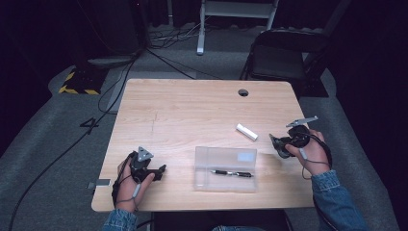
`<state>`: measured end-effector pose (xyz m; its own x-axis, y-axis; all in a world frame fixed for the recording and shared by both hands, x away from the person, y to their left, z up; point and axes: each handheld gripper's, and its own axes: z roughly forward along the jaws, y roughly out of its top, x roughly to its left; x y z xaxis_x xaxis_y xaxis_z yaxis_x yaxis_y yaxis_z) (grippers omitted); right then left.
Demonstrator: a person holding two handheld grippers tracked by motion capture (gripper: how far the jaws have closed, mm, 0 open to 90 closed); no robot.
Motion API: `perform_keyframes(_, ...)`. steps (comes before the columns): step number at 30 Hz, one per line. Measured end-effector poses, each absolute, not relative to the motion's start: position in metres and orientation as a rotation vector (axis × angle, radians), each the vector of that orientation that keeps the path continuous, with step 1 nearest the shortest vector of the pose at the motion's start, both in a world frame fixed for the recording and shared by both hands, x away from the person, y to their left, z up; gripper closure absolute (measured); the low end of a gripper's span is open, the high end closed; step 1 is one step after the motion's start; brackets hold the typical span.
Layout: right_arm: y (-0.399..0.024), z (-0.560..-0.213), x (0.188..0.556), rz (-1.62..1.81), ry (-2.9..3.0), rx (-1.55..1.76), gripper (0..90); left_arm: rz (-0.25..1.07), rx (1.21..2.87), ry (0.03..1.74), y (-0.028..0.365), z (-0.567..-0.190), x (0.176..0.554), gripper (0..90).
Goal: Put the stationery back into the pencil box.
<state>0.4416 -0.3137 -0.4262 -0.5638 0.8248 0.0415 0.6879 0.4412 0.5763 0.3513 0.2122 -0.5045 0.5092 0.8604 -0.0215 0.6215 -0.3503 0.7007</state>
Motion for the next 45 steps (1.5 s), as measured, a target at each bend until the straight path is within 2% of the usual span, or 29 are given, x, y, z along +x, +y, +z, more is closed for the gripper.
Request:
perform_keyframes(21,-0.300,-0.396,0.424,1.036,2.433,1.195,52.7,0.467,2.096,1.206,0.212,-0.504,0.351,19.1)
perform_keyframes(45,-0.250,-0.379,0.392,1.146,2.598,0.904,52.7,0.467,2.095,1.206,0.212,-0.504,0.351,19.0)
